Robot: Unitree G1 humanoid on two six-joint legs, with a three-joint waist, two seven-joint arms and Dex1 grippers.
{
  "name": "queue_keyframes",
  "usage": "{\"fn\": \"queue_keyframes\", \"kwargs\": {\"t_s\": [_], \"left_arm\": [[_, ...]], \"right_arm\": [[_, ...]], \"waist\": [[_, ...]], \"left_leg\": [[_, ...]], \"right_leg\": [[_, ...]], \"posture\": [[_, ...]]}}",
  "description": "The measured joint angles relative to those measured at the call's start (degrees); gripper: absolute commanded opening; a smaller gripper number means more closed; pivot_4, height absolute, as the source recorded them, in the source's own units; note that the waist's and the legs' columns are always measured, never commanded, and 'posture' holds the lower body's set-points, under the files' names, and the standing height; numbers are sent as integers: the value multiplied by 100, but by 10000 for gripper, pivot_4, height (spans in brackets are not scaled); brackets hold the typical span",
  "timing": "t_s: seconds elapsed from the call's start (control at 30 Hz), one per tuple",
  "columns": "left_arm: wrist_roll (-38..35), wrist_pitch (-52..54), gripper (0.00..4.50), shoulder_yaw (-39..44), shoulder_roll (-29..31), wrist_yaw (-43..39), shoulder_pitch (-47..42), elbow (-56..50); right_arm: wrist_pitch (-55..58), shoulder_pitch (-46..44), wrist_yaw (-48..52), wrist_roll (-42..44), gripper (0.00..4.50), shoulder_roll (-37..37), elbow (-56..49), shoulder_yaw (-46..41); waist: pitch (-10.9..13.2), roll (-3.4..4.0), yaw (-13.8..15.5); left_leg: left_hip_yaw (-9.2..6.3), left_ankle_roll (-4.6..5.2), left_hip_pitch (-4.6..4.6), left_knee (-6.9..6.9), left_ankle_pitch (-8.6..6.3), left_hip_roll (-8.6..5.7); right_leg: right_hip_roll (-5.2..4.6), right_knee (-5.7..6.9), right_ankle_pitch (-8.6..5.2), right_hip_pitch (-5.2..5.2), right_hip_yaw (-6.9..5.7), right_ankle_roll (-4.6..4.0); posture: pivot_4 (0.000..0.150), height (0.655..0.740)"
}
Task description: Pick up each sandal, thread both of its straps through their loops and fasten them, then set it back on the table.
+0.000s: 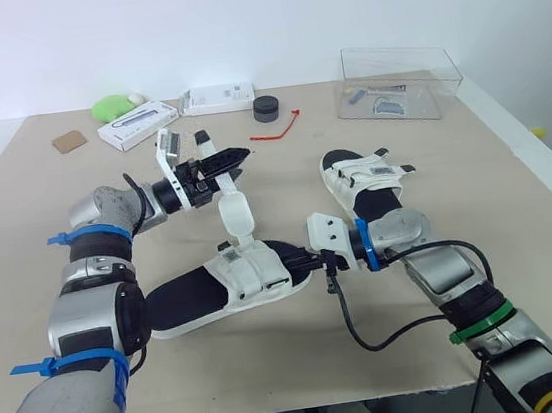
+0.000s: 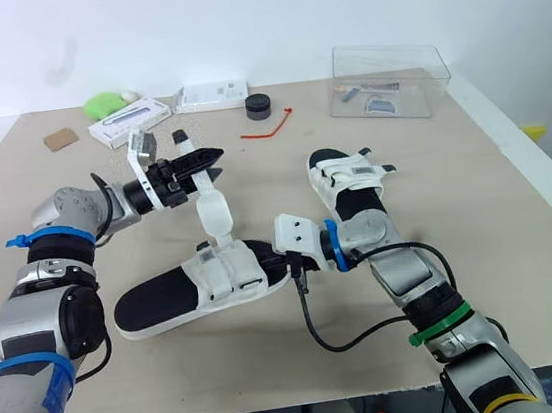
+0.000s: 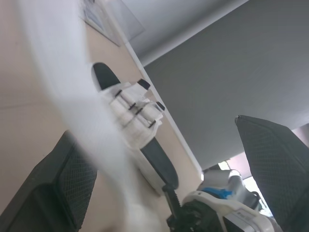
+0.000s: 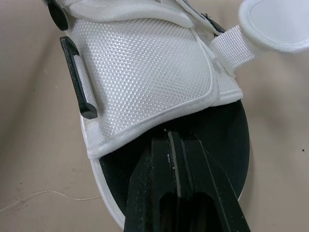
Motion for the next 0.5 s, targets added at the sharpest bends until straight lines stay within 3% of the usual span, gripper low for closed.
{"fn": "queue_keyframes", "kwargs": {"t_s": [0.03, 0.07, 0.1, 0.23, 0.3, 0.37, 0.4, 0.5], "left_arm": [[4, 9, 44401, -35, 0, -31, 14, -37], [4, 30, 39392, -68, -15, -97, 70, -147], [3, 42, 37276, -95, -28, -148, 113, -198], [11, 30, 21377, -160, -67, -175, 193, -250], [20, 23, 10555, -168, -71, -173, 194, -254], [21, 6, 2635, -168, -70, -161, 194, -256], [27, -18, 379, -168, -69, -156, 194, -256], [141, -311, 379, -213, -66, -135, 194, -273]], "right_arm": [[-14, -11, 10, 0, 0, 1, 24, 0], [-28, -24, 17, -2, 0, 2, 39, 3], [-39, -28, 20, -5, 0, 2, 46, 4], [-63, -31, 20, -9, 0, 3, 55, 7], [-67, -30, 19, -10, 0, 3, 54, 9], [-68, -30, 20, -10, 0, 3, 54, 9], [-67, -30, 20, -10, 0, 2, 53, 9], [-67, -29, 20, -10, 0, 2, 53, 9]], "waist": [[0, 0, 0], [0, 0, -1], [0, 0, -1], [0, 0, 0], [0, 0, 0], [0, 0, 0], [0, 0, 0], [0, 0, 0]], "left_leg": [[0, 0, 0, 0, 0, -1], [0, 0, 0, 0, 0, -1], [0, 0, 0, 0, 0, -1], [-2, 0, 0, 0, 0, -1], [-2, 0, 0, 0, 0, -1], [-2, 0, 0, 0, 0, -1], [-2, 0, 0, 0, 0, -1], [-2, 0, 0, 0, 0, -1]], "right_leg": [[0, 0, 0, 0, 0, 0], [-1, 0, 0, 0, 1, 0], [-1, 0, 0, 0, 0, 0], [0, 0, 0, 0, -1, 0], [0, 0, 0, 0, -1, 0], [0, 0, 0, 0, -1, 0], [0, 0, 0, 0, -1, 0], [-1, 0, 0, 0, -1, 0]], "posture": [[1500, 7400], [1500, 7400], [1500, 7400], [1500, 7400], [1500, 7400], [1500, 7400], [1500, 7400], [1500, 7400]]}}
